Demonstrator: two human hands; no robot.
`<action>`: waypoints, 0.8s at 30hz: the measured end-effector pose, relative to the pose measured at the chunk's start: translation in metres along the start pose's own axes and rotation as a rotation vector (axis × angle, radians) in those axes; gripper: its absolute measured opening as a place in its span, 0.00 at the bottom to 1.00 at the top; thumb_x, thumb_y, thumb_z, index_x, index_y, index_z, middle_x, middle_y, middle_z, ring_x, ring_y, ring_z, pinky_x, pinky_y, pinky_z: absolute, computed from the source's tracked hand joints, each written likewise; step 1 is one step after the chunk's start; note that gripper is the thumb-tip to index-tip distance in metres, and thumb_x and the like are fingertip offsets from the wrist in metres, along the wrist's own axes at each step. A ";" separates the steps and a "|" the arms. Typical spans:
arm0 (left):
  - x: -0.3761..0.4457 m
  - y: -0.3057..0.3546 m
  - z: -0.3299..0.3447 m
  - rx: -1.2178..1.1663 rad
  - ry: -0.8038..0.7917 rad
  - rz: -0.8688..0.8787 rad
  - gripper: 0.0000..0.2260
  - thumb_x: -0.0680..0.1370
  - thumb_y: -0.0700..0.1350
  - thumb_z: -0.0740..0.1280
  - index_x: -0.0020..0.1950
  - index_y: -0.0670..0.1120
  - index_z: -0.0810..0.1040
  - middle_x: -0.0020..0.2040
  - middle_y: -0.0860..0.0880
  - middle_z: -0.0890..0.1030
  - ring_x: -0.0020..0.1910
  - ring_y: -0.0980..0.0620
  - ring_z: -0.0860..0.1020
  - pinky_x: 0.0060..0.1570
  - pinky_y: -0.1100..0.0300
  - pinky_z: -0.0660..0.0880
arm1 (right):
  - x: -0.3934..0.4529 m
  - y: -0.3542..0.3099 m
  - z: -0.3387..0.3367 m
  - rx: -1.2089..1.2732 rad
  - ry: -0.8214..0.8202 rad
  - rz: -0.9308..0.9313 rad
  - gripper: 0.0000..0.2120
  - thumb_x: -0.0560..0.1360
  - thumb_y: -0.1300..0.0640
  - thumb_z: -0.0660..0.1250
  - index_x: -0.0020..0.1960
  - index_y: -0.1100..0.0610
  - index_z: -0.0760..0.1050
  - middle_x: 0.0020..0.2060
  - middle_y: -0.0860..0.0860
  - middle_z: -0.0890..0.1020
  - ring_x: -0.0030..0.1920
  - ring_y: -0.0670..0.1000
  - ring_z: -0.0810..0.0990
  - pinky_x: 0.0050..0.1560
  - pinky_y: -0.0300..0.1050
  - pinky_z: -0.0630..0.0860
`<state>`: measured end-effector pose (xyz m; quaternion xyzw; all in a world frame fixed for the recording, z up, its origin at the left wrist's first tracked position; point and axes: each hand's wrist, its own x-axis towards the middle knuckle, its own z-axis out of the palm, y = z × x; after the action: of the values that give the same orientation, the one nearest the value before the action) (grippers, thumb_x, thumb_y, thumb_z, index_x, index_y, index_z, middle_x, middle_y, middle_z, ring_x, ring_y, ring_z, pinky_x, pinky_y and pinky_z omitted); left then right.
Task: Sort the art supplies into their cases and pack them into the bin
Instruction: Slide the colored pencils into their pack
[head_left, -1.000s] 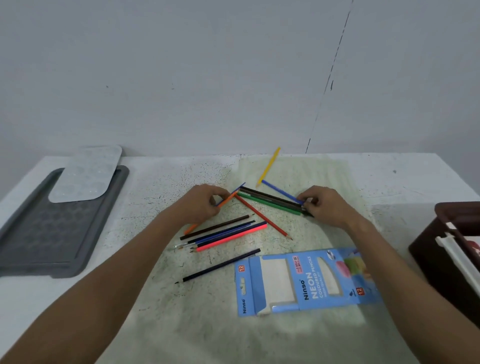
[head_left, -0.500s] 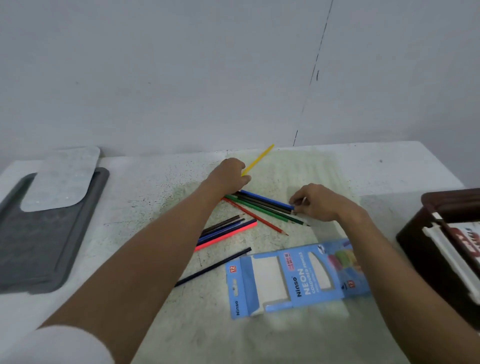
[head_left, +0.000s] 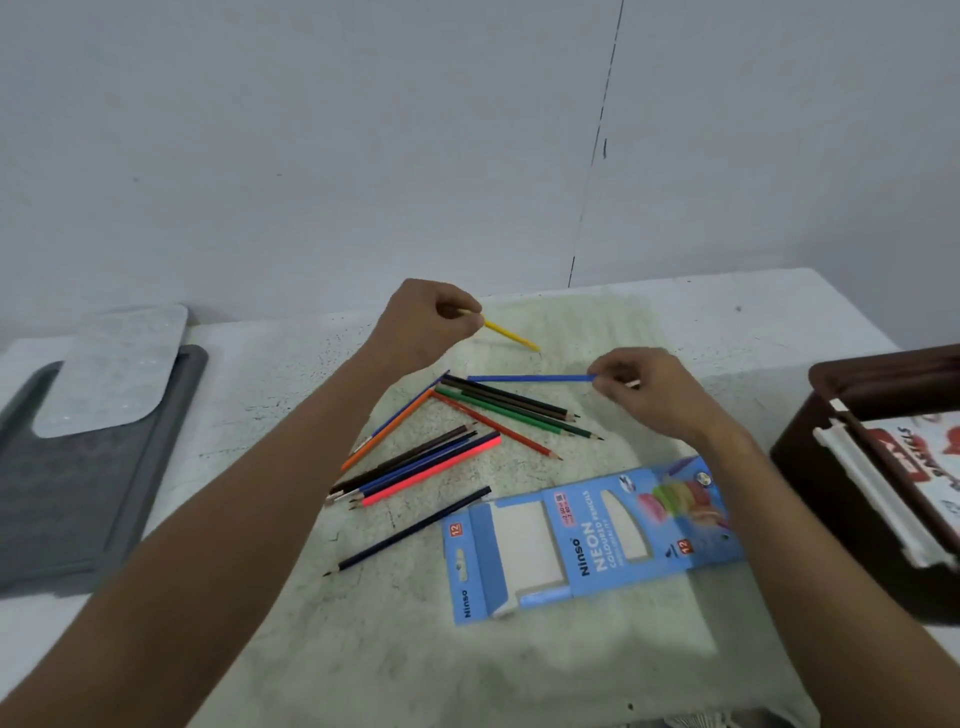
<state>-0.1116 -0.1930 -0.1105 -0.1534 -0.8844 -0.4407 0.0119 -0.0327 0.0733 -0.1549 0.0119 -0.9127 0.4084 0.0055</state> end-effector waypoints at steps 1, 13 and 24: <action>-0.003 0.008 -0.004 -0.030 0.022 0.028 0.05 0.74 0.45 0.72 0.48 0.47 0.84 0.36 0.56 0.81 0.32 0.65 0.77 0.39 0.67 0.73 | 0.000 -0.008 -0.003 0.087 0.066 -0.019 0.03 0.75 0.59 0.69 0.48 0.53 0.80 0.42 0.48 0.83 0.42 0.46 0.81 0.43 0.35 0.74; -0.040 0.051 -0.039 0.193 -0.097 0.279 0.06 0.76 0.45 0.70 0.51 0.48 0.85 0.39 0.42 0.82 0.38 0.41 0.77 0.42 0.46 0.75 | 0.003 -0.130 0.013 0.564 0.143 -0.315 0.07 0.73 0.65 0.71 0.50 0.61 0.81 0.43 0.54 0.84 0.42 0.50 0.83 0.47 0.43 0.80; -0.092 0.045 -0.061 0.017 -0.007 0.168 0.05 0.76 0.43 0.70 0.49 0.47 0.84 0.40 0.46 0.84 0.38 0.50 0.82 0.48 0.48 0.79 | -0.018 -0.143 0.045 0.733 0.072 -0.397 0.08 0.72 0.68 0.71 0.50 0.61 0.81 0.39 0.51 0.85 0.42 0.54 0.85 0.47 0.48 0.81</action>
<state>-0.0181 -0.2396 -0.0531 -0.2285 -0.8721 -0.4302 0.0470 -0.0106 -0.0555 -0.0783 0.1746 -0.6861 0.6973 0.1116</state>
